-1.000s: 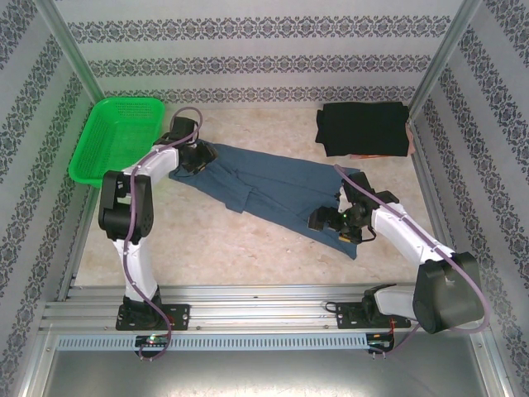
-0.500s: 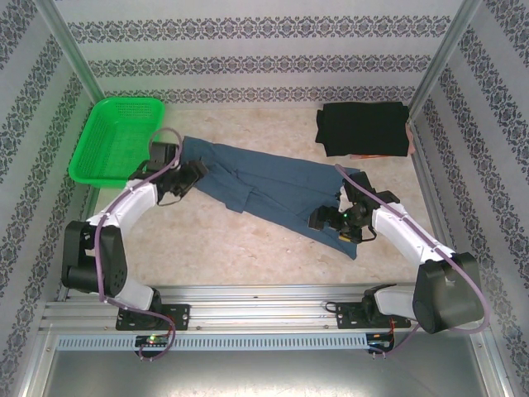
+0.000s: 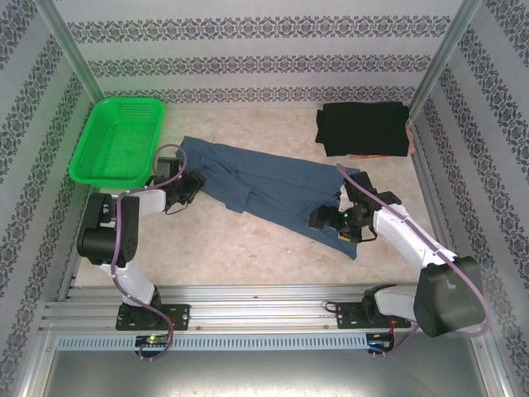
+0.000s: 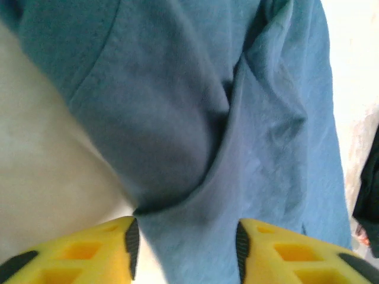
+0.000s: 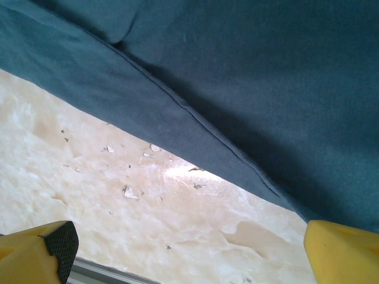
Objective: Fold and stack the t-shirts
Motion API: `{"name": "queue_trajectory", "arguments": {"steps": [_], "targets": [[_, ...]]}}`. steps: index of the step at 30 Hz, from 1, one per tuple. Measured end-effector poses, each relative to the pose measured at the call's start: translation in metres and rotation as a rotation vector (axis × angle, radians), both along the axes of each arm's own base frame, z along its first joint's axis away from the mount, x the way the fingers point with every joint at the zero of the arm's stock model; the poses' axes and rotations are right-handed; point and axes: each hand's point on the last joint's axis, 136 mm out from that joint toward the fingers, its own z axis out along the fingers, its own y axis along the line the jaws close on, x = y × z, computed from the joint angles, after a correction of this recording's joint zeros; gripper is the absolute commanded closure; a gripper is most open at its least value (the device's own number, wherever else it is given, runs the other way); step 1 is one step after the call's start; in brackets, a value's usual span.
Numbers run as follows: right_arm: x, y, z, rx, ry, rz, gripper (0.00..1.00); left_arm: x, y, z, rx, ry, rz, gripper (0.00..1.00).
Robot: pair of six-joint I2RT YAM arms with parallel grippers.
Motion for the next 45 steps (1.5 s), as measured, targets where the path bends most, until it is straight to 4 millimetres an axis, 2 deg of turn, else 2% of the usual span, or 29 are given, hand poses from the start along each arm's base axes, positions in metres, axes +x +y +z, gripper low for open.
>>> {"name": "queue_trajectory", "arguments": {"steps": [3, 5, 10, 18, 23, 26, 30, 33, 35, 37, 40, 43, 45], "targets": [[0.0, 0.0, 0.001, 0.001, -0.003, 0.0, 0.02, 0.007, 0.0, -0.008, -0.016, -0.009, 0.015, 0.77], [0.0, 0.0, 0.001, 0.001, -0.003, 0.0, 0.02, 0.008, -0.001, -0.009, -0.025, -0.011, 0.015, 0.82], [0.0, -0.001, 0.001, 0.0, -0.003, -0.002, 0.02, 0.01, -0.004, 0.008, -0.033, -0.053, 0.004, 1.0], [0.001, -0.002, 0.001, 0.0, -0.003, -0.007, 0.02, -0.007, -0.002, 0.059, -0.005, -0.108, -0.021, 1.0], [0.001, -0.003, 0.001, 0.0, -0.003, -0.013, 0.02, -0.019, -0.001, 0.077, 0.045, -0.049, -0.064, 1.0], [0.002, -0.003, 0.001, 0.0, -0.003, -0.013, 0.02, -0.03, 0.0, 0.067, 0.084, 0.018, -0.103, 1.0], [0.002, -0.003, -0.002, -0.001, 0.004, -0.013, 0.02, -0.044, 0.0, 0.022, 0.114, 0.171, -0.157, 1.0], [0.002, -0.003, -0.006, -0.005, 0.021, -0.013, 0.02, -0.048, -0.001, -0.009, 0.128, 0.277, -0.192, 0.91], [0.003, -0.003, -0.008, -0.006, 0.028, -0.013, 0.02, -0.044, -0.001, -0.014, 0.139, 0.301, -0.213, 0.74], [0.003, -0.002, -0.008, -0.007, 0.029, -0.013, 0.02, -0.032, -0.001, -0.009, 0.153, 0.29, -0.227, 0.6], [0.008, -0.001, -0.005, -0.004, 0.019, -0.012, 0.02, -0.015, 0.001, 0.001, 0.191, 0.247, -0.233, 0.46], [0.01, -0.001, -0.002, -0.002, 0.012, -0.012, 0.02, -0.013, 0.004, 0.009, 0.211, 0.225, -0.224, 0.37], [0.011, -0.001, -0.002, -0.002, 0.01, -0.012, 0.02, -0.022, 0.006, 0.016, 0.215, 0.214, -0.216, 0.35]]}}
